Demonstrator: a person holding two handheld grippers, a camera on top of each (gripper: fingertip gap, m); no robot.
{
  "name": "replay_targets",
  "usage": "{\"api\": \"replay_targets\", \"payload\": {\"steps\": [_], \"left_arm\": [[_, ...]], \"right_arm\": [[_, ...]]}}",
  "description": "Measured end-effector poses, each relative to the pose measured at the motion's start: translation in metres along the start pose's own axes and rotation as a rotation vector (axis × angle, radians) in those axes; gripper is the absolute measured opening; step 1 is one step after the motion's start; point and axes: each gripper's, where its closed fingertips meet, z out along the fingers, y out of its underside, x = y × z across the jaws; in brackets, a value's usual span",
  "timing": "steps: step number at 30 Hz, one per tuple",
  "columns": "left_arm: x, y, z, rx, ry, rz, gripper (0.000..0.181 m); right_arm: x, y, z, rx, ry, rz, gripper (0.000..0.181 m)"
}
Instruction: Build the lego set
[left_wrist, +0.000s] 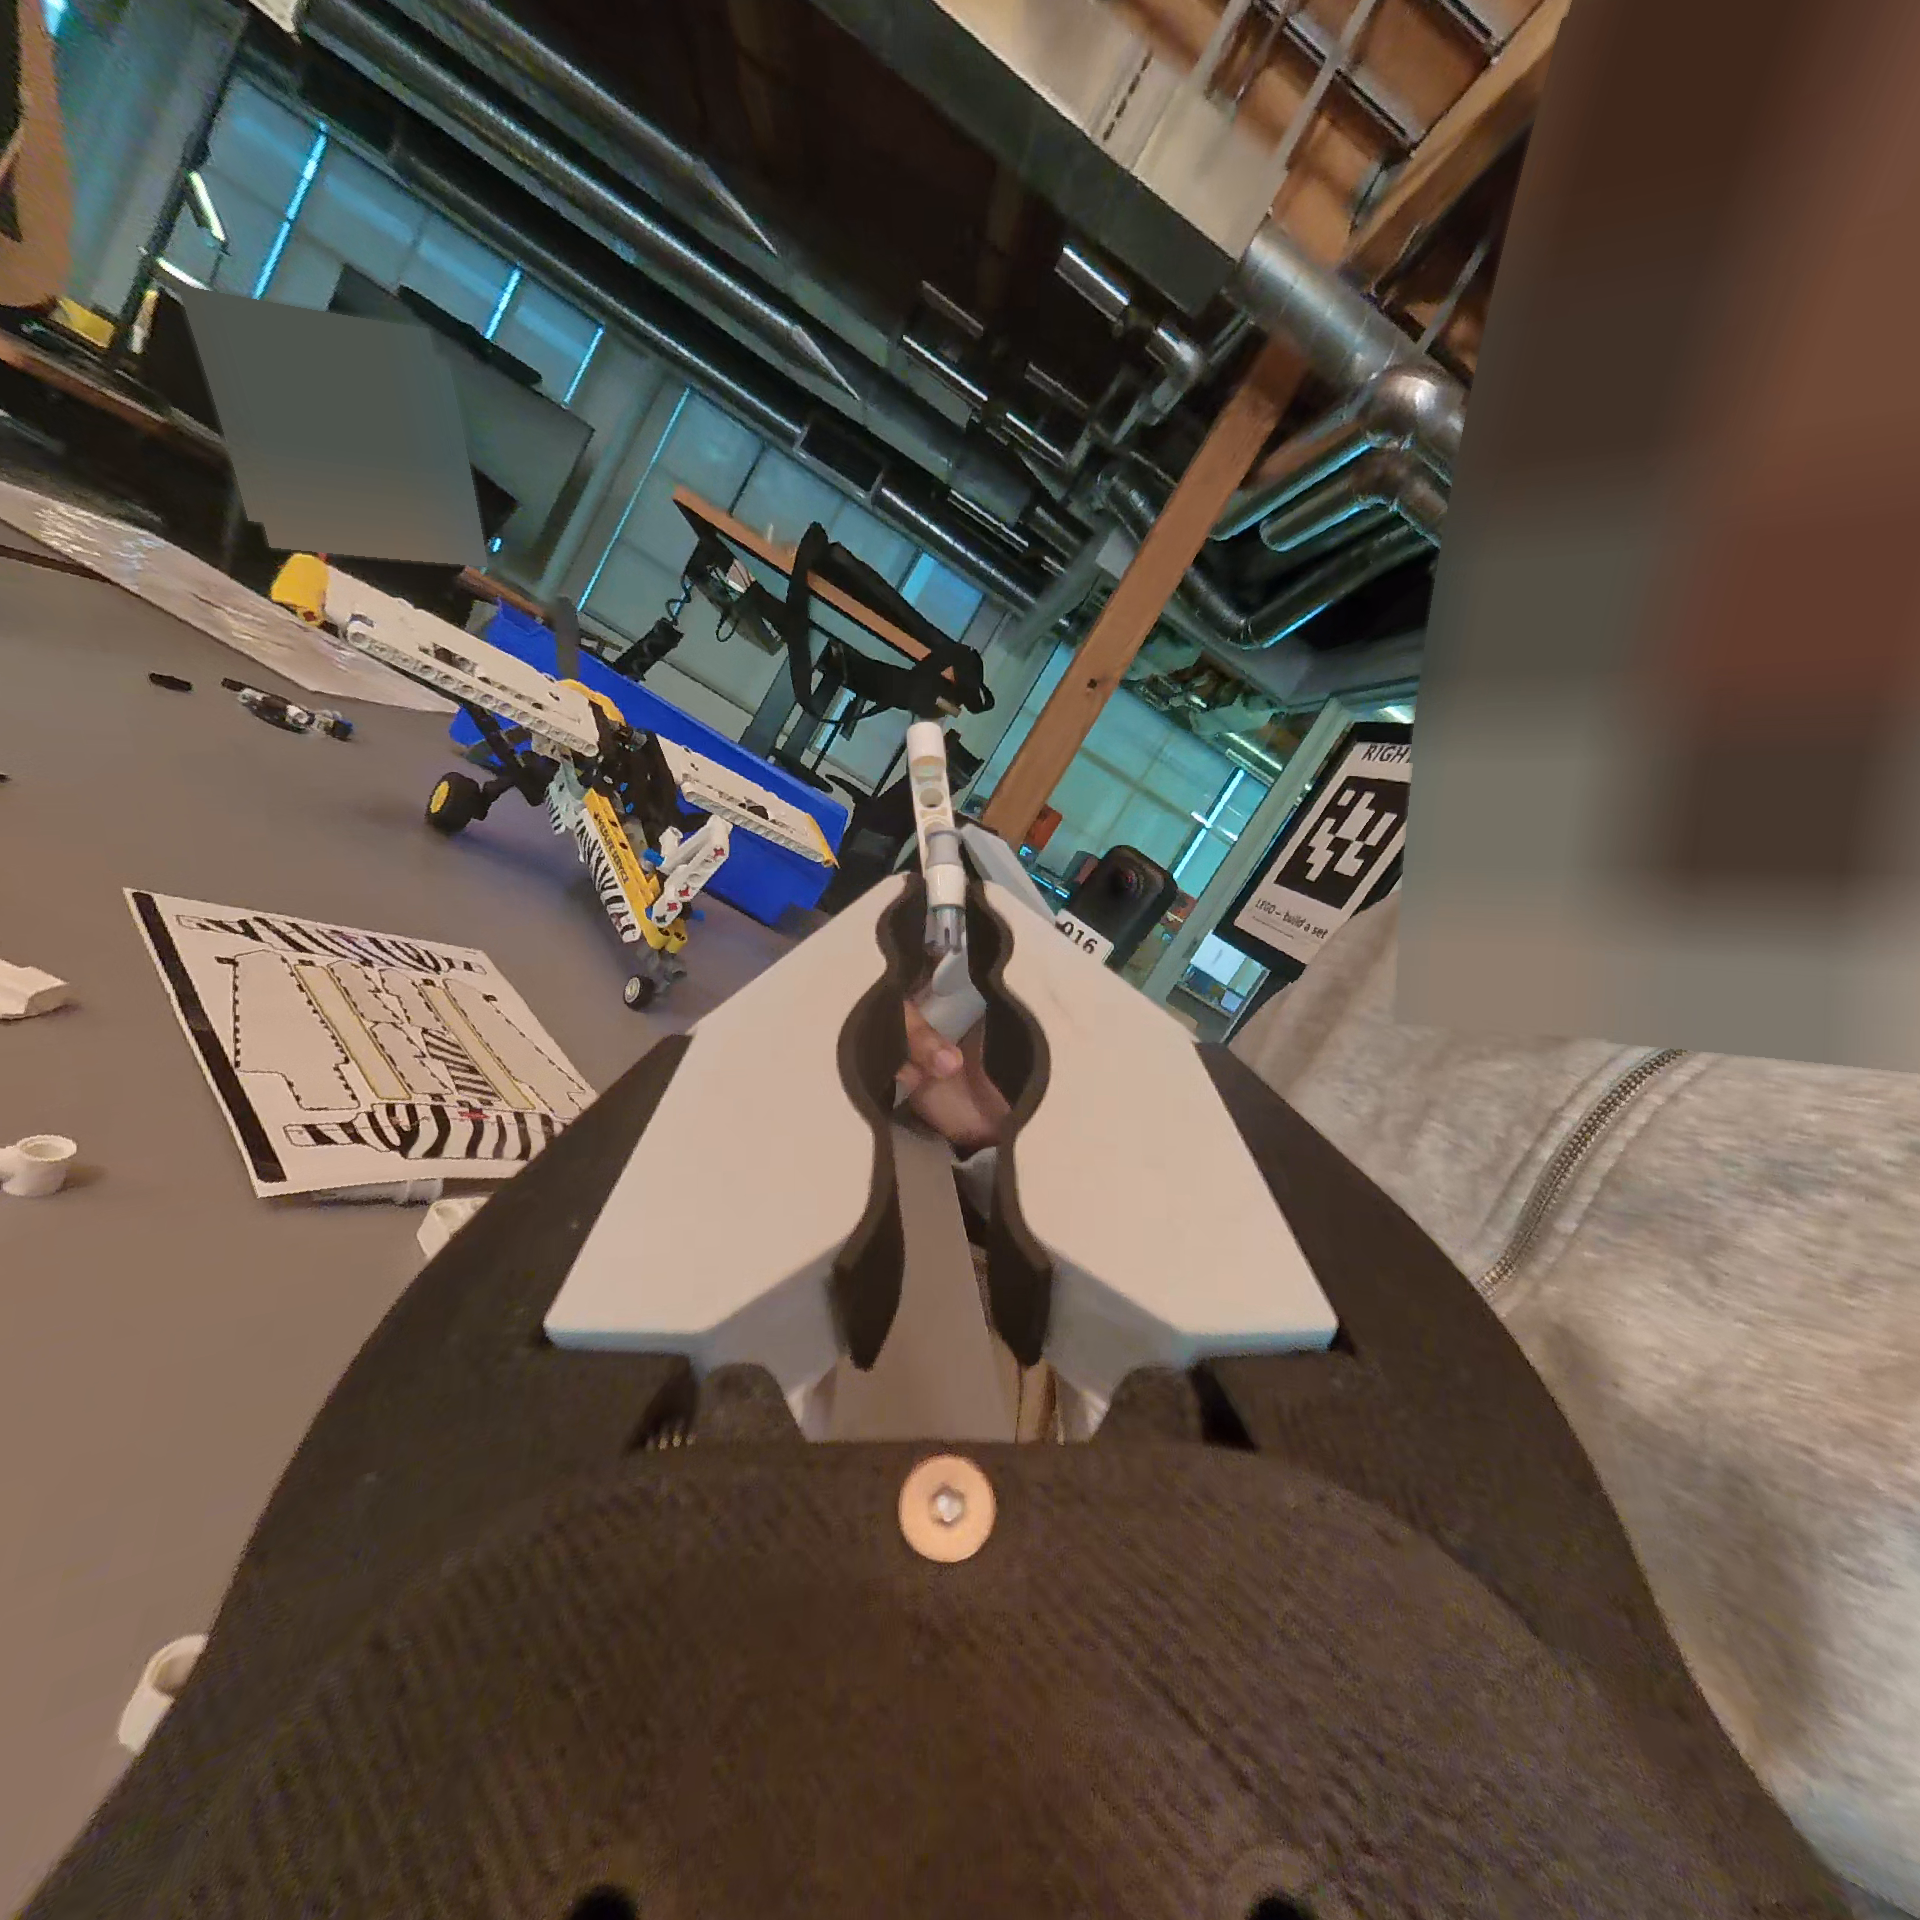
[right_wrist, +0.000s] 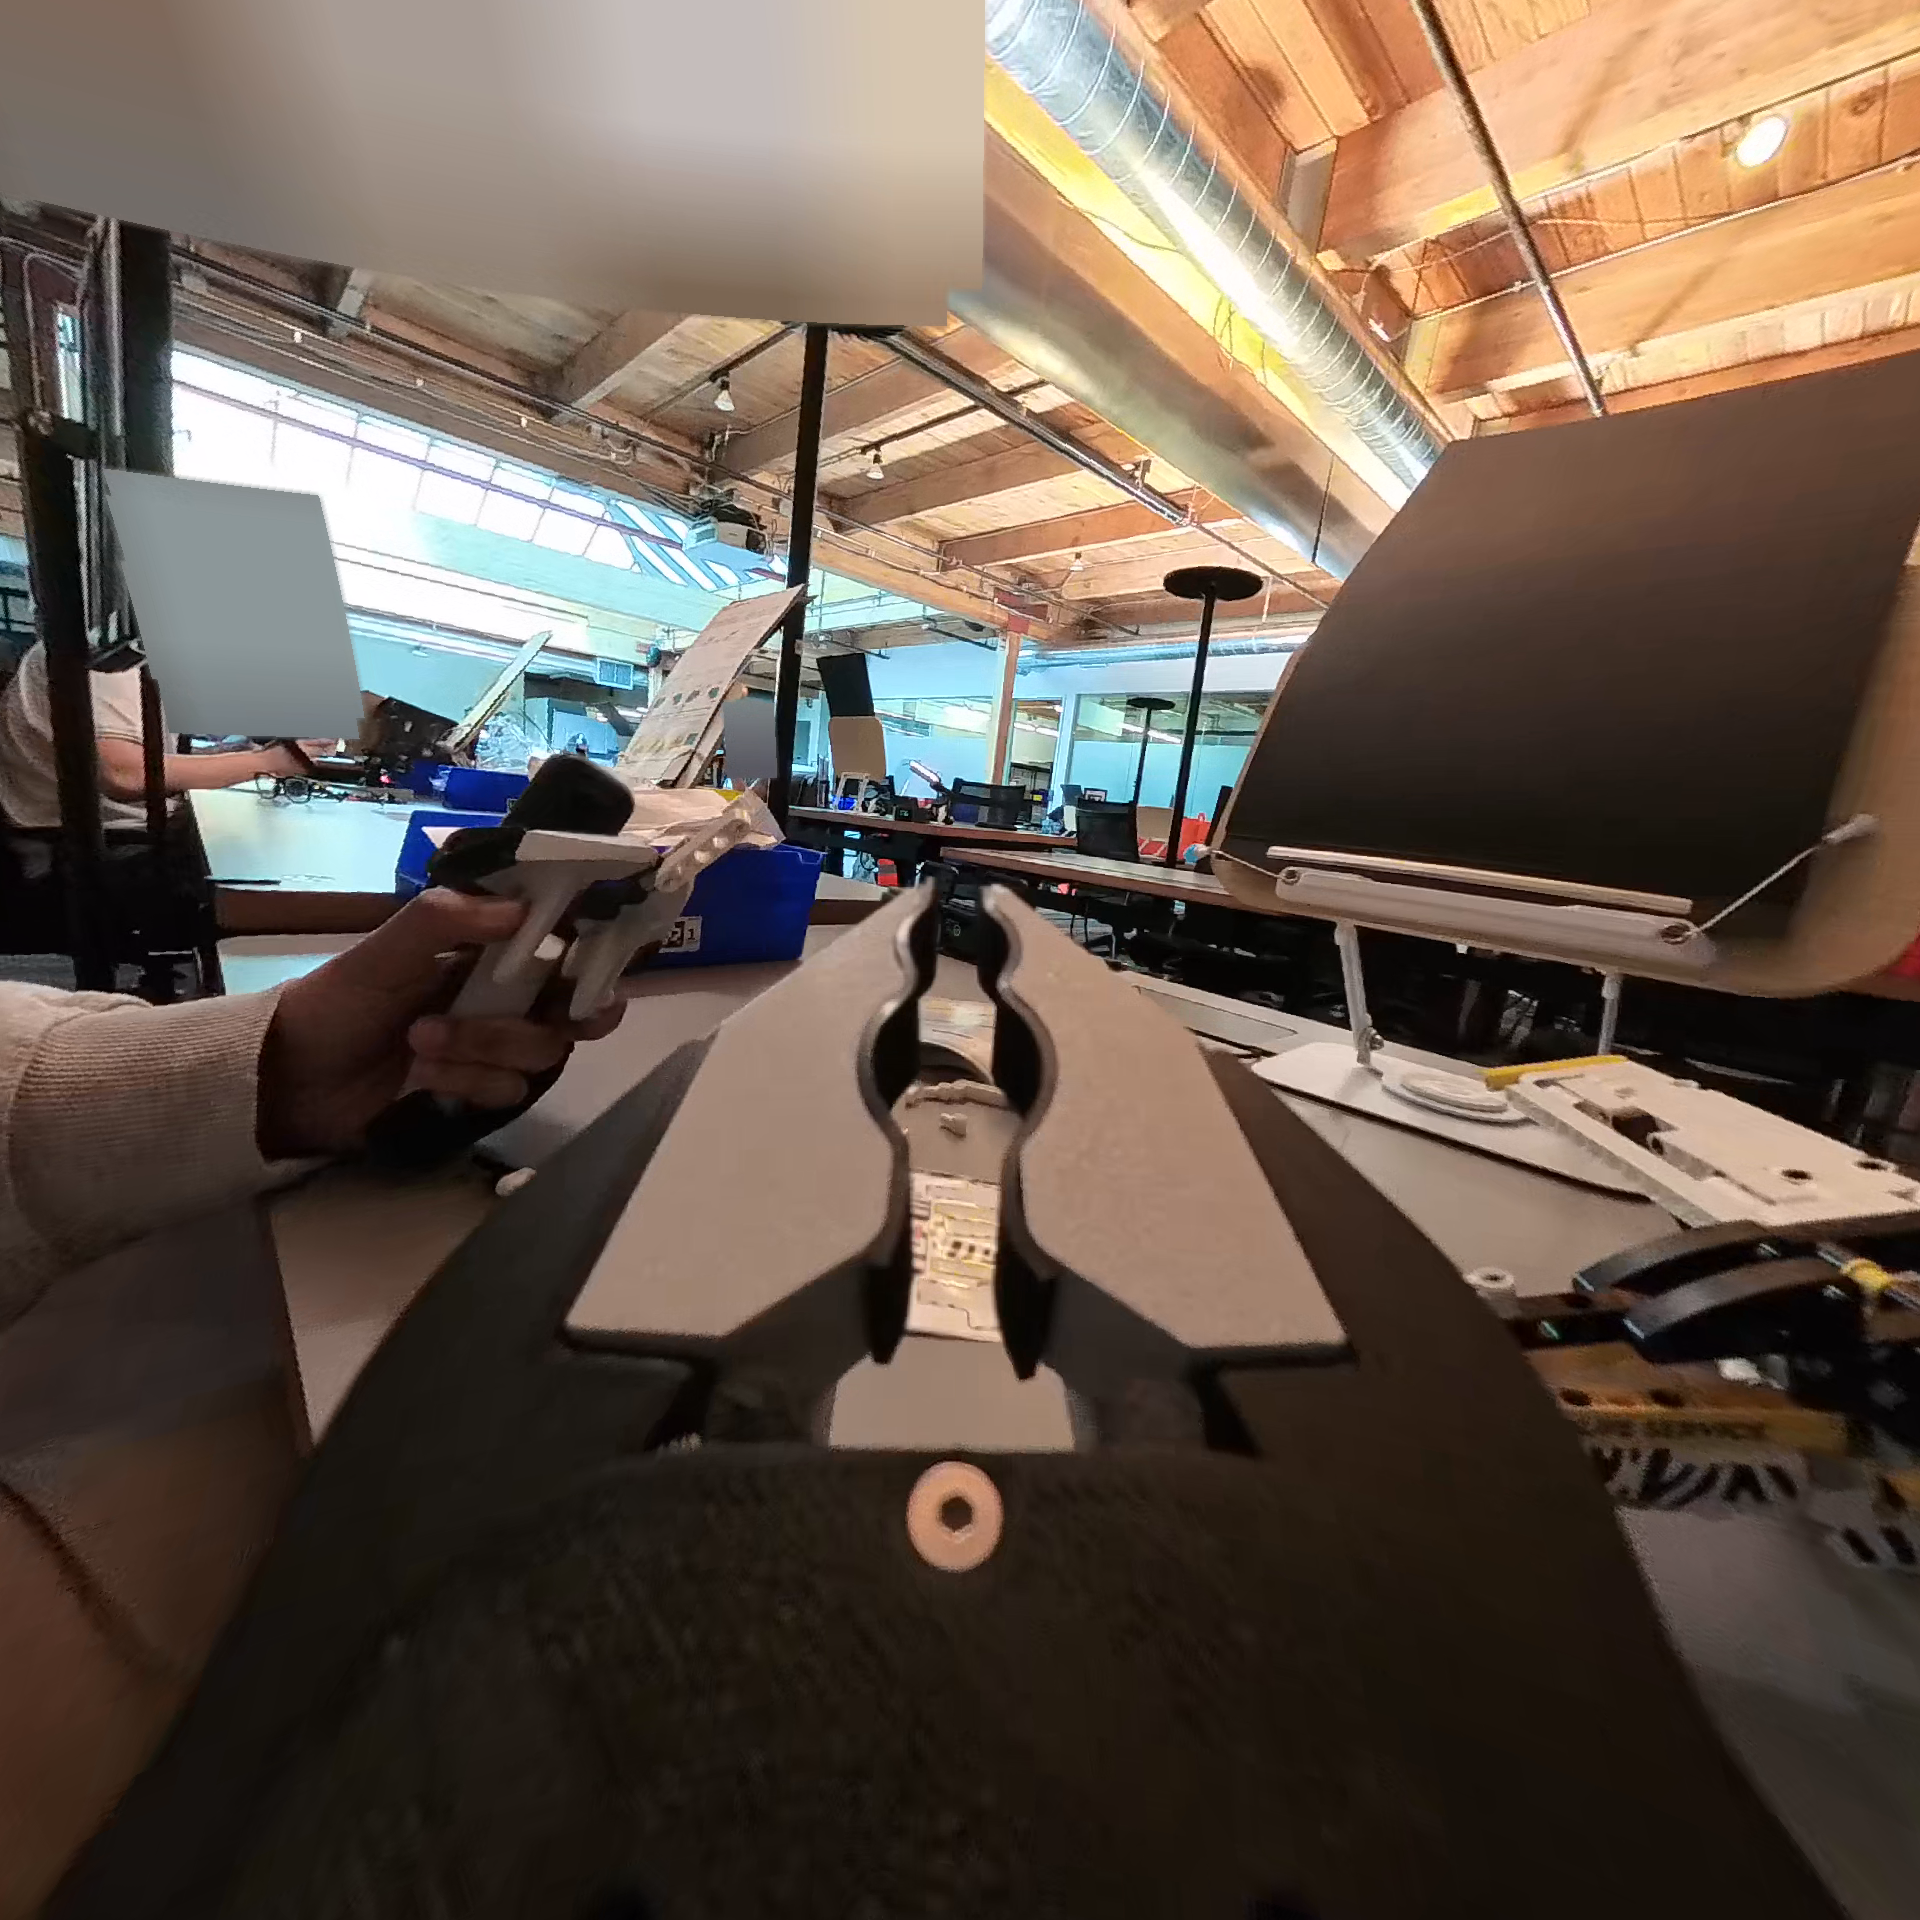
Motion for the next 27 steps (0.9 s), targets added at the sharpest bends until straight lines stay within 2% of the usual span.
{"api": "replay_targets", "payload": {"steps": [7,14,27], "left_arm": [[-0.001,0.000,0.000,-0.003,0.000,-0.001,0.005],[-0.001,0.000,0.000,-0.006,-0.001,0.002,0.005],[-0.001,-0.001,-0.001,0.010,0.027,-0.049,0.005]], "right_arm": [[-0.021,0.014,0.011,-0.090,-0.009,-0.205,0.000],[-0.006,0.006,0.007,-0.045,0.023,-0.094,0.003],[-0.005,0.010,0.012,-0.059,0.026,-0.101,0.002]]}}
